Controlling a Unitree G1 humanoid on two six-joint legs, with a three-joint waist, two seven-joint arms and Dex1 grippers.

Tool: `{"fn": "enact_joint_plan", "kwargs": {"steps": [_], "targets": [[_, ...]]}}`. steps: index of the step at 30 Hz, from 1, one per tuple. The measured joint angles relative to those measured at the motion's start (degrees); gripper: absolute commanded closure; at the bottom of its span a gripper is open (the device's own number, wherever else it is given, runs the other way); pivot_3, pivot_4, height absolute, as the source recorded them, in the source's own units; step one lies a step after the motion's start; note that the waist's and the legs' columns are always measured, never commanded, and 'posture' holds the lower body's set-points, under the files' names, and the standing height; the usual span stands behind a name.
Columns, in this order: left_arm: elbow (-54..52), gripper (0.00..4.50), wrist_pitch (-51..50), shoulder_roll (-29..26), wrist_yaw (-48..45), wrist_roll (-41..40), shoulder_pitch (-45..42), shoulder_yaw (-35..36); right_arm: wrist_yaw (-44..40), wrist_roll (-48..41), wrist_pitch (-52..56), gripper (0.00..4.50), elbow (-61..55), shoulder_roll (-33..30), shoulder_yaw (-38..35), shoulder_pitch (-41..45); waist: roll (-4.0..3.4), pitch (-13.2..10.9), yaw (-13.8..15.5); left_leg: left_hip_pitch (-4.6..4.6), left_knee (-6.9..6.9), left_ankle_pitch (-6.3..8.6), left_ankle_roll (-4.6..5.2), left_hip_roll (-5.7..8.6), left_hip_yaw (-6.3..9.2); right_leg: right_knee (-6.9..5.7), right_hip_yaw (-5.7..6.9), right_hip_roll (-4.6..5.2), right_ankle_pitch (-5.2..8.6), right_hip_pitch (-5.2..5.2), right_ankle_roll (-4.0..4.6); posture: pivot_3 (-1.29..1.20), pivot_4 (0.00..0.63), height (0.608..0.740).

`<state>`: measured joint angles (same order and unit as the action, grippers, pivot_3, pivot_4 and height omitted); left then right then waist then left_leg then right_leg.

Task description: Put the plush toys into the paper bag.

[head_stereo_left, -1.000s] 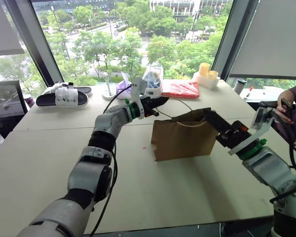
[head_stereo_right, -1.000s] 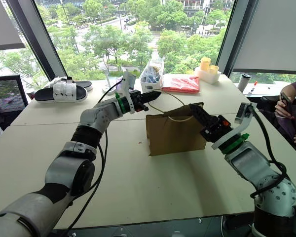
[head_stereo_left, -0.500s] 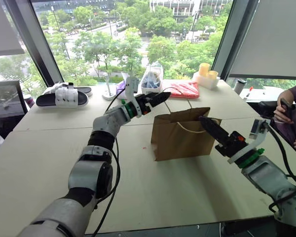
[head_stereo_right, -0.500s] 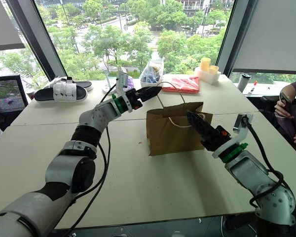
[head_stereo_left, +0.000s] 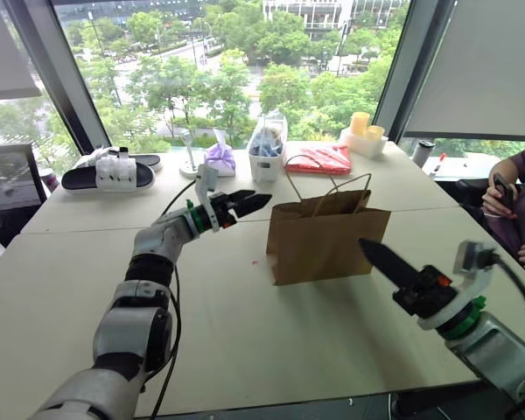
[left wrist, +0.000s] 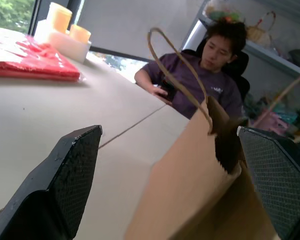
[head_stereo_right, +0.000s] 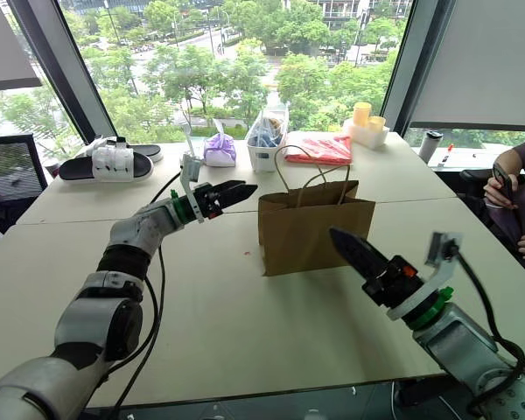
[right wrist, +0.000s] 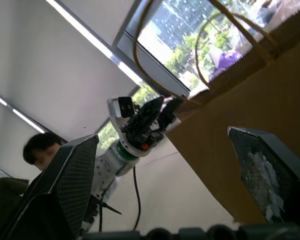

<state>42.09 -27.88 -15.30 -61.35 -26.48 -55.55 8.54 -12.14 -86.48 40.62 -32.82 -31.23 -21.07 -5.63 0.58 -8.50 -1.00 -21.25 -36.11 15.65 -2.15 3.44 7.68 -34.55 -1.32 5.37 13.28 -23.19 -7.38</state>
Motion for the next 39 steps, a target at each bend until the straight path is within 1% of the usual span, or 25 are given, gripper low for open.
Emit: {"fn": "enact_joint_plan", "kwargs": {"steps": [1, 3, 4, 5, 6, 7, 8, 9, 12, 14, 18, 21, 25, 31, 33, 34, 35, 37, 39], "targets": [[-1.56, 0.00, -0.84, -0.28, -1.15, -0.14, 0.93, -0.56, 0.17, 1.88, 0.20, 0.81, 0.51, 0.02, 1.74, 0.55, 0.00, 0.00, -0.04, 0.02, -0.01, 0.00, 0.00, 0.00, 0.00, -0.03, -0.01, 0.00, 0.00, 0.00, 0.01, 0.00, 0.150, 0.740], [-4.27, 0.00, -2.90, -0.64, -3.56, -1.10, 1.78, -0.98, 0.42, 6.63, 0.26, 1.77, 2.13, 0.07, 5.29, 2.93, 0.00, 0.00, 0.09, 0.03, -0.06, 0.00, -0.01, -0.01, -0.01, -0.05, -0.01, -0.01, -0.01, 0.01, 0.02, 0.00, 0.150, 0.740], [-5.38, 0.00, -3.95, -0.88, -4.97, -1.85, 1.95, -0.97, 0.35, 9.56, 0.27, 2.37, 3.18, 0.25, 7.47, 4.70, 0.00, 0.00, 0.12, 0.05, -0.06, -0.01, -0.01, -0.01, -0.01, -0.05, 0.00, -0.01, -0.01, 0.05, 0.02, 0.00, 0.150, 0.740], [-6.01, 0.00, -4.42, -1.00, -5.73, -2.13, 1.97, -0.98, 0.31, 11.49, 0.25, 2.80, 3.96, 0.51, 8.89, 5.86, 0.00, 0.01, 0.13, 0.07, -0.05, -0.01, -0.01, -0.01, -0.01, -0.04, 0.00, -0.01, -0.01, 0.06, 0.02, 0.00, 0.150, 0.740], [-6.48, 0.00, -4.55, -1.31, -6.73, -2.43, 2.05, -1.00, 0.36, 13.81, 0.19, 3.33, 5.29, 1.17, 10.44, 7.42, 0.00, 0.01, 0.15, 0.08, -0.05, -0.01, -0.01, -0.01, -0.01, -0.04, 0.00, -0.01, -0.01, 0.07, 0.02, 0.00, 0.150, 0.740], [-6.65, 0.00, -4.44, -1.71, -7.34, -2.44, 2.19, -1.07, 0.42, 15.62, 0.17, 3.74, 6.54, 1.74, 11.59, 8.74, 0.00, 0.01, 0.18, 0.08, -0.03, -0.01, -0.01, 0.00, -0.01, -0.03, 0.00, -0.01, -0.01, 0.06, 0.02, 0.00, 0.150, 0.740], [-6.67, 0.00, -4.27, -1.91, -7.54, -2.36, 2.32, -1.14, 0.44, 16.94, 0.13, 4.30, 7.71, 2.44, 12.23, 9.85, 0.00, 0.01, 0.26, 0.07, -0.03, -0.01, -0.01, 0.00, 0.00, -0.02, 0.00, -0.01, -0.01, 0.06, 0.02, 0.00, 0.150, 0.740], [-6.67, 0.00, -3.90, -2.26, -7.85, -2.06, 2.64, -1.37, 0.46, 18.41, 0.11, 4.41, 8.89, 3.14, 12.95, 11.21, 0.00, 0.01, 0.27, 0.07, -0.03, -0.01, -0.01, 0.00, 0.00, -0.01, 0.00, 0.00, -0.01, 0.06, 0.02, 0.00, 0.150, 0.740], [-6.60, 0.00, -0.67, -2.15, -8.58, 0.53, 3.46, -4.30, 1.41, 23.55, -0.19, 4.41, 15.69, 6.44, 14.44, 18.31, 0.00, 0.01, 0.29, 0.04, -0.03, -0.02, -0.03, 0.01, 0.00, -0.01, 0.00, 0.01, -0.01, 0.04, 0.02, 0.00, 0.150, 0.740], [-6.49, 0.00, 1.86, -1.72, -8.57, 2.06, 3.49, -5.71, 1.46, 25.56, -0.42, 4.41, 17.78, 7.63, 14.72, 20.34, 0.01, 0.01, 0.45, 0.01, -0.02, -0.02, -0.04, 0.01, 0.04, 0.00, 0.00, 0.00, -0.01, 0.02, 0.02, 0.00, 0.150, 0.740], [-5.16, 0.00, 7.40, 0.40, -8.28, 3.64, 3.47, -6.27, 0.39, 28.22, -0.10, 4.41, 19.81, 8.94, 15.07, 21.04, 0.01, 0.01, 0.29, -0.04, 0.01, -0.02, -0.03, 0.02, 0.03, 0.01, 0.00, 0.02, -0.01, -0.04, 0.02, 0.00, 0.150, 0.740], [-5.20, 0.00, 7.11, 0.87, -9.68, 3.56, 3.47, -7.56, -0.09, 29.82, 0.21, 4.41, 20.72, 9.98, 15.09, 21.92, 0.01, 0.01, 0.10, -0.03, 0.02, -0.01, -0.03, 0.02, 0.02, -0.01, 0.00, 0.01, -0.01, -0.05, 0.02, 0.00, 0.150, 0.740], [-7.90, 0.00, 6.23, 0.55, -11.90, 3.83, 4.13, -9.79, -0.23, 31.88, 0.25, 4.41, 21.42, 11.01, 15.01, 22.65, 0.00, 0.02, -0.01, 0.00, 0.00, -0.01, -0.03, 0.00, 0.02, -0.05, 0.00, 0.00, -0.01, -0.05, 0.02, 0.00, 0.150, 0.740], [-6.16, 0.00, 9.82, 2.45, -8.90, 6.19, 4.93, -10.14, -0.26, 33.14, 0.40, 4.41, 21.45, 12.23, 14.81, 22.73, 0.00, 0.02, 0.26, -0.01, -0.04, -0.02, -0.03, 0.02, 0.03, -0.05, 0.00, 0.01, -0.01, -0.04, 0.02, 0.00, 0.150, 0.740], [-5.18, 0.55, 10.91, 3.23, -7.76, 6.74, 4.90, -10.09, -0.39, 33.38, 0.64, 4.50, 21.40, 12.28, 14.81, 22.63, 0.00, 0.02, 0.23, -0.01, -0.04, -0.02, -0.03, 0.02, 0.02, -0.04, 0.00, 0.02, -0.01, -0.03, 0.02, 0.00, 0.150, 0.740], [-4.29, 0.90, 11.69, 3.80, -6.81, 7.16, 4.65, -9.99, -0.48, 33.43, 0.78, 4.50, 21.34, 12.28, 14.78, 22.47, 0.00, 0.02, 0.23, -0.01, -0.04, -0.02, -0.03, 0.02, 0.02, -0.04, 0.00, 0.02, -0.01, -0.03, 0.02, 0.00, 0.150, 0.740], [-3.47, 1.33, 12.51, 4.47, -6.00, 7.44, 4.33, -9.97, -0.55, 33.44, 1.00, 4.50, 21.16, 12.28, 14.70, 22.23, 0.00, 0.02, 0.27, -0.01, -0.03, -0.02, -0.03, 0.02, 0.03, -0.04, 0.00, 0.02, -0.01, -0.03, 0.02, 0.00, 0.150, 0.740], [-2.18, 2.37, 13.76, 5.45, -4.88, 8.00, 3.66, -9.98, -0.61, 33.43, 1.44, 4.50, 20.61, 12.29, 14.51, 21.75, 0.00, 0.02, 0.24, -0.02, -0.03, -0.02, -0.03, 0.02, 0.02, -0.04, 0.00, 0.02, -0.01, -0.03, 0.02, 0.00, 0.150, 0.740], [-1.42, 3.32, 14.78, 6.07, -4.28, 8.47, 3.16, -9.97, -0.64, 33.42, 1.81, 4.50, 20.15, 12.28, 14.07, 21.46, 0.00, 0.02, 0.20, -0.01, -0.03, -0.01, -0.03, 0.02, 0.02, -0.04, 0.00, 0.01, -0.01, -0.04, 0.02, 0.00, 0.150, 0.740]]}}
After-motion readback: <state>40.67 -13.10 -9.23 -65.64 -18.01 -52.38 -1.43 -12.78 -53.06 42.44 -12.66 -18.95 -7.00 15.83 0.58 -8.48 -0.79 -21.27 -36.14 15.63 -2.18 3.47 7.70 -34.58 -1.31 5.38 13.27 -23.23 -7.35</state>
